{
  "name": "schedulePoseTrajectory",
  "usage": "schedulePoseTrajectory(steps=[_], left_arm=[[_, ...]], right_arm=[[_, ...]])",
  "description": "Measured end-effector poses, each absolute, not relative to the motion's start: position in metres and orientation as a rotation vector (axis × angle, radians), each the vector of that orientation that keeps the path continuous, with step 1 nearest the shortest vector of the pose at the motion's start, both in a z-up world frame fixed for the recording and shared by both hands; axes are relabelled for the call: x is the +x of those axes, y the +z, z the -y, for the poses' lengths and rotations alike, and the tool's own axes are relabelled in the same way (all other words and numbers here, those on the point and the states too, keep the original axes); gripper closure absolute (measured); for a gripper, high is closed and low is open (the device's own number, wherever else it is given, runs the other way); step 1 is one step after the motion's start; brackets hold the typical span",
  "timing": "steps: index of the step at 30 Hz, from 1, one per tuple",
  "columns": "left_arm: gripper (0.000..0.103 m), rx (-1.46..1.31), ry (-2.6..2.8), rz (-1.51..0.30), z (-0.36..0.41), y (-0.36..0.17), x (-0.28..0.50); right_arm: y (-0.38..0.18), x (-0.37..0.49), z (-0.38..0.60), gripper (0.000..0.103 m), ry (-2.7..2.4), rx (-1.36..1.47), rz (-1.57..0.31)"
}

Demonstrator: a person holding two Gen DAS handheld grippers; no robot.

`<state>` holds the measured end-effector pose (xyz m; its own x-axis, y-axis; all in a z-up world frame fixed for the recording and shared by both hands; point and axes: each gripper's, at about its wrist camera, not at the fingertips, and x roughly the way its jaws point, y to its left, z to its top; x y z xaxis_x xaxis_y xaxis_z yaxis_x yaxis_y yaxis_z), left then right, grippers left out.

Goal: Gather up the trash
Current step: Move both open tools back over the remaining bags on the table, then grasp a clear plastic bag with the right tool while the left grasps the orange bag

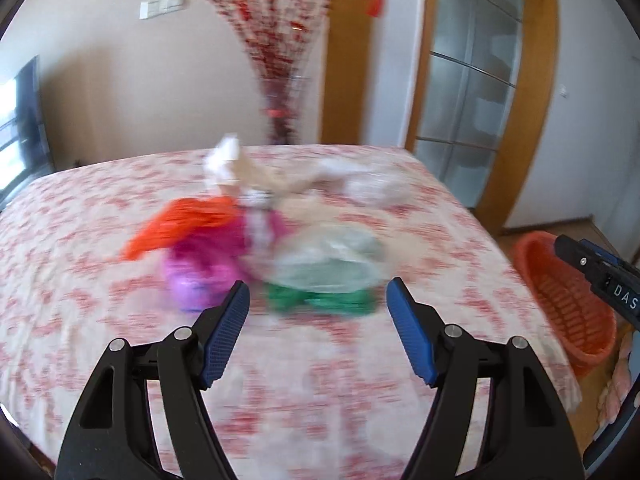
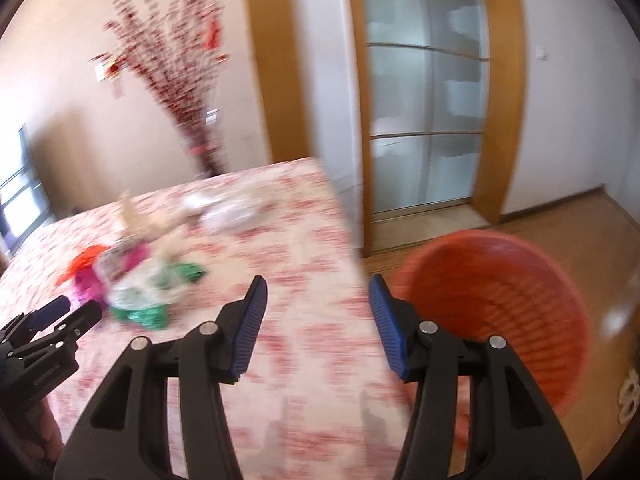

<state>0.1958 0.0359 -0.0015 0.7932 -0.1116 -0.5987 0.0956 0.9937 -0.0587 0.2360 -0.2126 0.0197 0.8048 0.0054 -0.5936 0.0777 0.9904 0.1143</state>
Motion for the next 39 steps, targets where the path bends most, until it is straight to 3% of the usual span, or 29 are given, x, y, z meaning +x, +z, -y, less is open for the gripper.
schedulePoseTrajectory(steps=[8, 25, 29, 39], left_arm=[[0.030, -0.085, 0.035, -0.637, -0.120, -0.003, 0.196], [0.030, -0.185, 0.124, -0.675, -0.200, -0.021, 0.197], [0.030, -0.181, 0.124, -0.676, -0.200, -0.022, 0.199], [0.030, -0.193, 0.099, -0.693, -0.192, -0.022, 0.207]], right_arm=[[0.015, 0.291, 0.112, 0.062, 0.178, 0.122, -0.726], [-0.020, 0.367, 0.035, 0.063, 0.147, 0.011, -0.873], [-0.024, 0.366, 0.029, 0.080, 0.124, -0.068, -0.862], [-0.021, 0.363, 0.043, 0.098, 0.126, -0.036, -0.855]])
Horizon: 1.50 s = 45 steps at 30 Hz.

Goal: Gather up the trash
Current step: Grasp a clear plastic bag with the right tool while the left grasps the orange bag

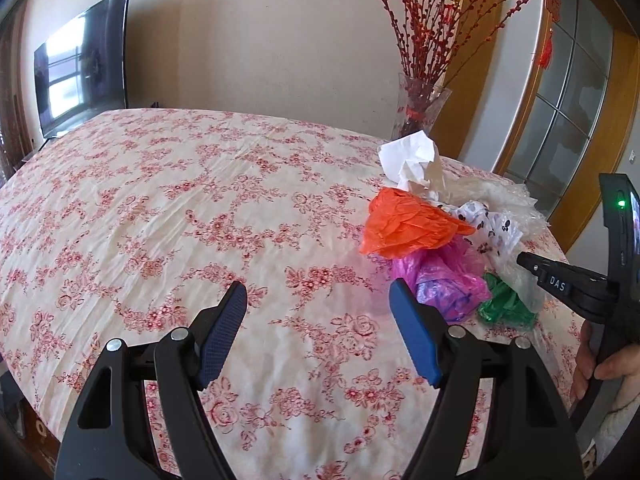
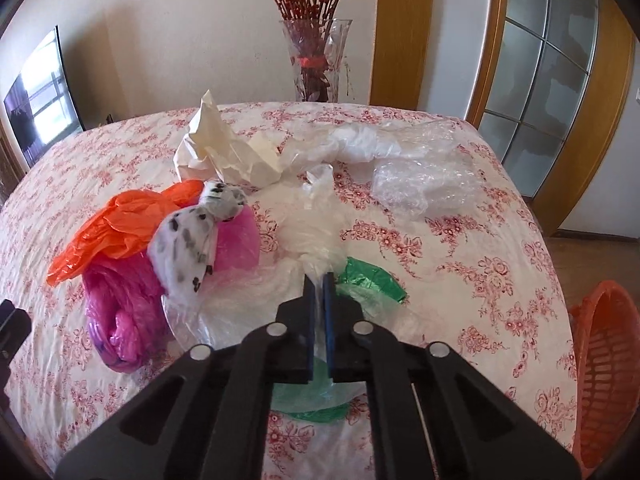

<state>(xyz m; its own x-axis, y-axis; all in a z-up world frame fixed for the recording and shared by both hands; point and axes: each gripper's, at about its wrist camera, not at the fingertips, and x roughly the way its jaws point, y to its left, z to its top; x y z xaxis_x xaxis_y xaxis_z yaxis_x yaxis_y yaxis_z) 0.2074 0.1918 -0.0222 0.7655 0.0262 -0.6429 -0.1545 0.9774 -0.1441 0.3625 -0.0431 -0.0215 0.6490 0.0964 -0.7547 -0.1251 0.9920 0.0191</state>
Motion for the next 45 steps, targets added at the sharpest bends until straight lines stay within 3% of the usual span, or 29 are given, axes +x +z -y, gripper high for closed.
schedulePoseTrajectory(steps=[22, 36, 39, 41, 45], left_arm=[[0.030, -0.242, -0.008, -0.655, -0.170, 0.009, 0.251], [0.031, -0.158, -0.001, -0.833, -0.137, -0.018, 0.319], [0.037, -0.190, -0.012, -0.866, -0.139, -0.024, 0.321], [0.056, -0.218, -0.024, -0.888, -0.141, -0.028, 0.324], [0.076, -0.263, -0.043, -0.889, -0.144, -0.029, 0.323]], right_arm=[[0.011, 0.317, 0.127, 0.099, 0.056, 0.079, -0.721], [0.004, 0.305, 0.162, 0.099, 0.022, 0.098, -0.739], [0.003, 0.303, 0.163, 0.099, 0.024, 0.099, -0.743], [0.002, 0.303, 0.164, 0.099, 0.024, 0.100, -0.746], [0.001, 0.299, 0.165, 0.099, 0.026, 0.104, -0.750]])
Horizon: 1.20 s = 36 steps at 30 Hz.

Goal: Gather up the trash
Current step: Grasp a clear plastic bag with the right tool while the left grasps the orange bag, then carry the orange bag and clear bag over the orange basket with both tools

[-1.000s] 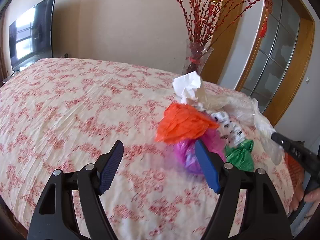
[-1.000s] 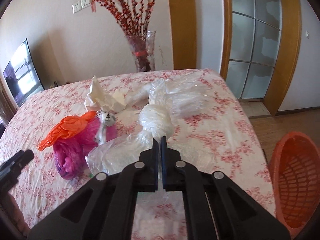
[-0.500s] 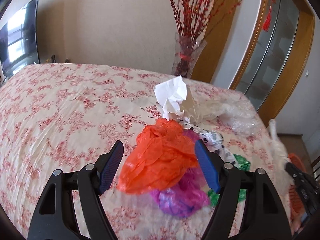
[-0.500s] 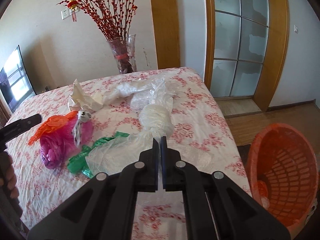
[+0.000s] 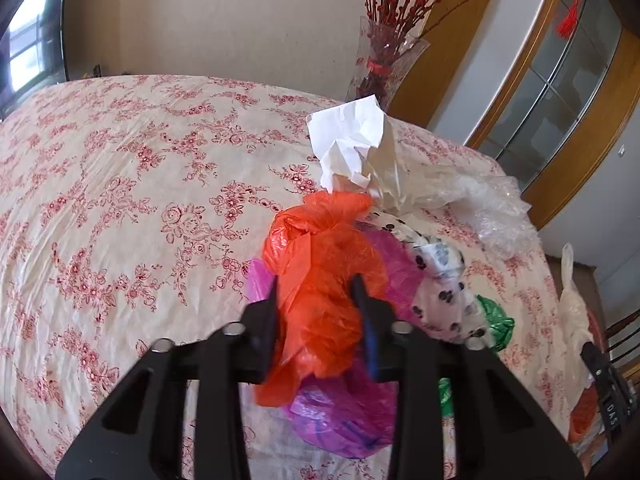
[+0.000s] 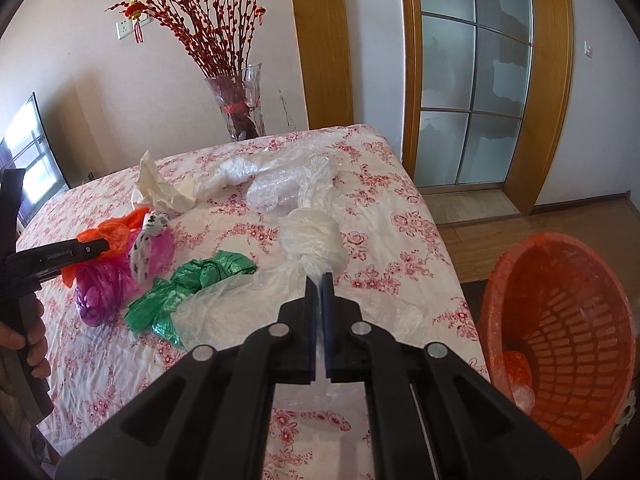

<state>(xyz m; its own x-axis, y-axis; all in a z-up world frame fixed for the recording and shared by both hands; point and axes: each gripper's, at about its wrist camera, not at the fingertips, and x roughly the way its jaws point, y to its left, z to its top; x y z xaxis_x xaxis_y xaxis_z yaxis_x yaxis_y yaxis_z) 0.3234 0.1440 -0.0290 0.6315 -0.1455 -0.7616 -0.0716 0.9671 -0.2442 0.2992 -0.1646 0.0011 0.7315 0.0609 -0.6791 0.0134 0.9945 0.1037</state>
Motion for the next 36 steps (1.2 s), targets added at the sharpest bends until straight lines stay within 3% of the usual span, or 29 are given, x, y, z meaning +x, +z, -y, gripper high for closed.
schedulePoseTrajectory(steps=[2, 19, 36], left_arm=[[0.082, -0.266, -0.046, -0.874, -0.144, -0.025, 0.320], [0.082, -0.235, -0.096, -0.771, -0.129, 0.026, 0.280], [0.082, -0.139, -0.301, -0.729, -0.025, 0.051, 0.251]], right_arm=[[0.002, 0.298, 0.165, 0.099, 0.025, 0.105, -0.749], [0.034, 0.266, 0.178, 0.099, 0.033, 0.127, -0.678], [0.060, 0.225, 0.235, 0.099, -0.049, 0.166, -0.594]])
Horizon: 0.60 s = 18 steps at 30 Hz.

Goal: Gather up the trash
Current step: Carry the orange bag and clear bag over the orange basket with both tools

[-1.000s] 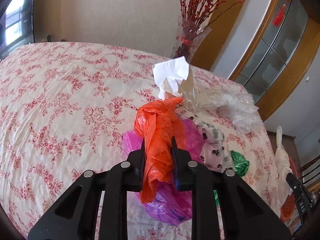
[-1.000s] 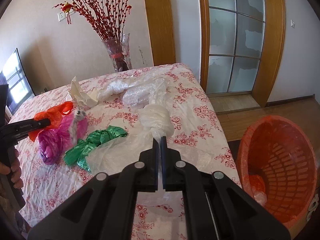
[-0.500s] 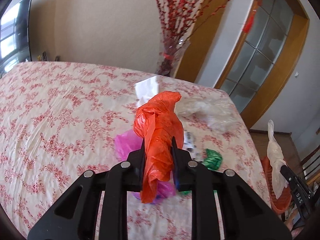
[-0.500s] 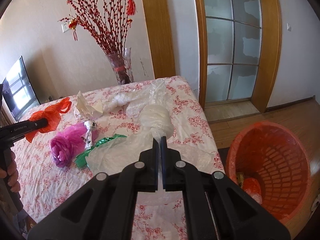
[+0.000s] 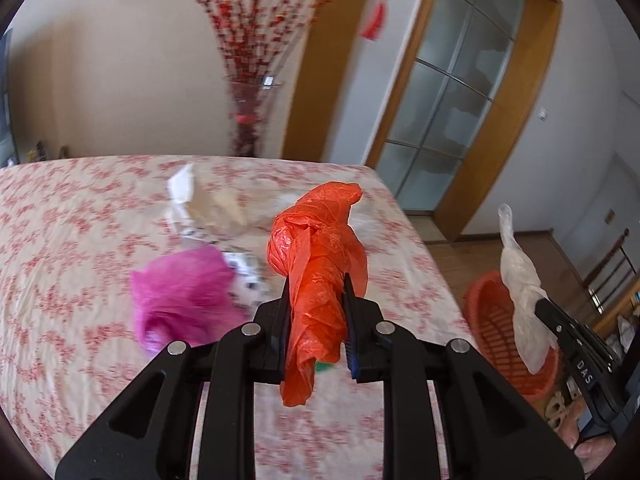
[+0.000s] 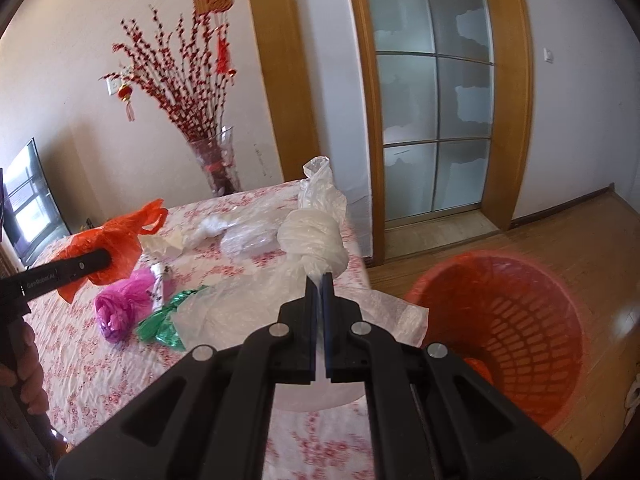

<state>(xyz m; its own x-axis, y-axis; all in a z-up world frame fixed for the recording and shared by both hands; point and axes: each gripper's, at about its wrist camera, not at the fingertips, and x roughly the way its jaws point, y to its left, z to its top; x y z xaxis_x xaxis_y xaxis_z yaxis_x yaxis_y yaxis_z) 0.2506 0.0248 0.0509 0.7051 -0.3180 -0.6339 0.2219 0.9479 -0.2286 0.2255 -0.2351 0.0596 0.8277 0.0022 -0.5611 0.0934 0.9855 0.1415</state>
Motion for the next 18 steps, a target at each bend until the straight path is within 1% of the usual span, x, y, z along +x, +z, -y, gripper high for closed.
schedulePoseTrajectory(steps=[11, 18], left_arm=[[0.082, -0.094, -0.453, -0.744, 0.052, 0.049, 0.242], [0.082, -0.074, -0.550, -0.758, 0.101, 0.041, 0.238]], right_arm=[[0.066, 0.203, 0.287, 0.099, -0.139, 0.189, -0.556], [0.061, 0.191, 0.319, 0.099, -0.204, 0.208, -0.547]])
